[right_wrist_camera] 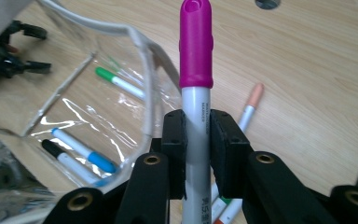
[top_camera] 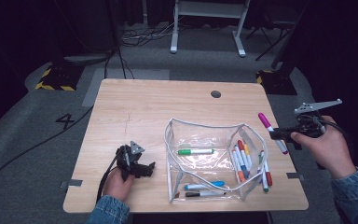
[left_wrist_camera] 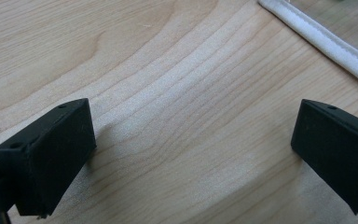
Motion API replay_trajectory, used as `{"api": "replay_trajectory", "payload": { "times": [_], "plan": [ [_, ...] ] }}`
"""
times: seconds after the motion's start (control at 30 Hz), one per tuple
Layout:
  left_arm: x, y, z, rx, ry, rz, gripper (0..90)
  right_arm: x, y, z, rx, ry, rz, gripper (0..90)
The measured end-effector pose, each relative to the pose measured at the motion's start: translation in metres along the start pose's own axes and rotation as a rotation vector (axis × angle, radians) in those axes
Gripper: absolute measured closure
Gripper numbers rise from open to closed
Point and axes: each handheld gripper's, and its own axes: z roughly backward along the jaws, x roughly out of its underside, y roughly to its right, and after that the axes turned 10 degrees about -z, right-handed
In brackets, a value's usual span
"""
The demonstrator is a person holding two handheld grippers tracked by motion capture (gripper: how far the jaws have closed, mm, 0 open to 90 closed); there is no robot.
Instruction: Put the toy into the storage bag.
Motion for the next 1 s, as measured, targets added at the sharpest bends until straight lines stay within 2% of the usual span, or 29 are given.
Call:
{"api": "replay_trajectory", "payload": {
  "times": [0.27, 0.33, 0.73, 1.0],
  "plan": [
    [-0.001, 0.000, -0.001, 0.010, -0.003, 0.005, 0.0, -0.014, -0.037, 0.000, -0.094, 0.007, 0.100, 77.4],
    [-0.001, 0.000, -0.001, 0.008, -0.005, 0.002, 0.0, -0.016, -0.049, -0.002, -0.119, -0.001, 0.139, 77.4],
    [-0.002, -0.001, -0.001, 0.010, -0.006, -0.006, 0.0, -0.022, -0.105, -0.025, -0.230, -0.093, 0.298, 77.4],
    [-0.002, -0.001, -0.002, 0.012, -0.003, -0.002, 0.0, -0.021, -0.131, -0.043, -0.270, -0.173, 0.394, 77.4]
  ]
}}
